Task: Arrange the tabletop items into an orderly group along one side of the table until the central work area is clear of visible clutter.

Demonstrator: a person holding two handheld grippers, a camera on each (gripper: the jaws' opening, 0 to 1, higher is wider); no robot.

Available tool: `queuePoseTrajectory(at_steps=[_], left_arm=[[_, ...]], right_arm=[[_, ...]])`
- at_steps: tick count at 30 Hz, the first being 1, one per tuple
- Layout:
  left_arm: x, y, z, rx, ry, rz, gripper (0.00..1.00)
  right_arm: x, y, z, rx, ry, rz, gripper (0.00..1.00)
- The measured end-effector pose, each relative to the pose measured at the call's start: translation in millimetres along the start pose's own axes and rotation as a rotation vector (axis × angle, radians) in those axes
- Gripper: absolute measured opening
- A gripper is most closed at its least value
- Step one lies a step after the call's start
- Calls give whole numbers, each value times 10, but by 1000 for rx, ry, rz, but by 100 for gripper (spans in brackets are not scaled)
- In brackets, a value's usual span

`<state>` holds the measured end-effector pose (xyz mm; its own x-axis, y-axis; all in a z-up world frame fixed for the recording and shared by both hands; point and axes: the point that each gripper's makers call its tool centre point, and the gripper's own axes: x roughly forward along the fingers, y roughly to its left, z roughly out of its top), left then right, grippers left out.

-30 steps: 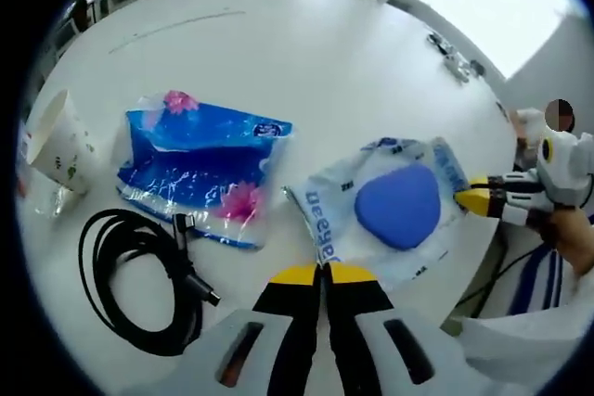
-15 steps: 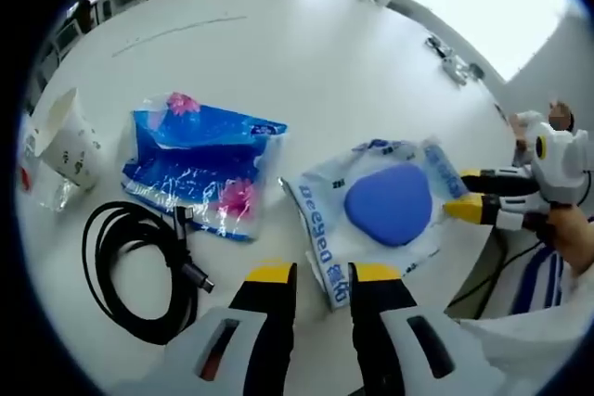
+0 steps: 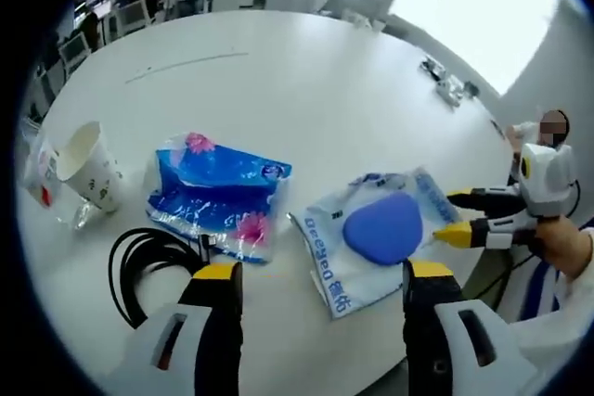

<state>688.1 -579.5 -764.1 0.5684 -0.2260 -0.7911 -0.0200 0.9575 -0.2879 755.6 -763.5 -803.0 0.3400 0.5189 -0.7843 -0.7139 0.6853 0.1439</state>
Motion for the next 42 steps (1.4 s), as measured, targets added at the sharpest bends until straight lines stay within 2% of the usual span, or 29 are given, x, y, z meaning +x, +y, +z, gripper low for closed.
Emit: queuePoseTrajectory(at_steps=[7, 15, 18, 22, 24, 32, 42], left_arm=[[-5, 36, -15, -4, 4, 4, 67], [-63, 116, 47, 1, -4, 14, 66], [-93, 168, 57, 2, -4, 17, 65], [-160, 313, 117, -18, -16, 39, 63], [-185, 417, 173, -24, -24, 48, 63], [-262, 816, 378, -36, -52, 99, 61], [-220, 1009, 427, -37, -48, 112, 58]], right_arm=[[-9, -2, 9, -4, 1, 2, 51], [-7, 27, -31, 2, 17, 10, 51], [-11, 42, -8, 8, 5, 13, 50], [-6, 65, 41, 20, -2, 20, 50], [-17, 95, 128, 80, -29, 37, 50], [14, 208, 275, 58, -45, 49, 50], [44, 253, 379, 34, -45, 25, 50]])
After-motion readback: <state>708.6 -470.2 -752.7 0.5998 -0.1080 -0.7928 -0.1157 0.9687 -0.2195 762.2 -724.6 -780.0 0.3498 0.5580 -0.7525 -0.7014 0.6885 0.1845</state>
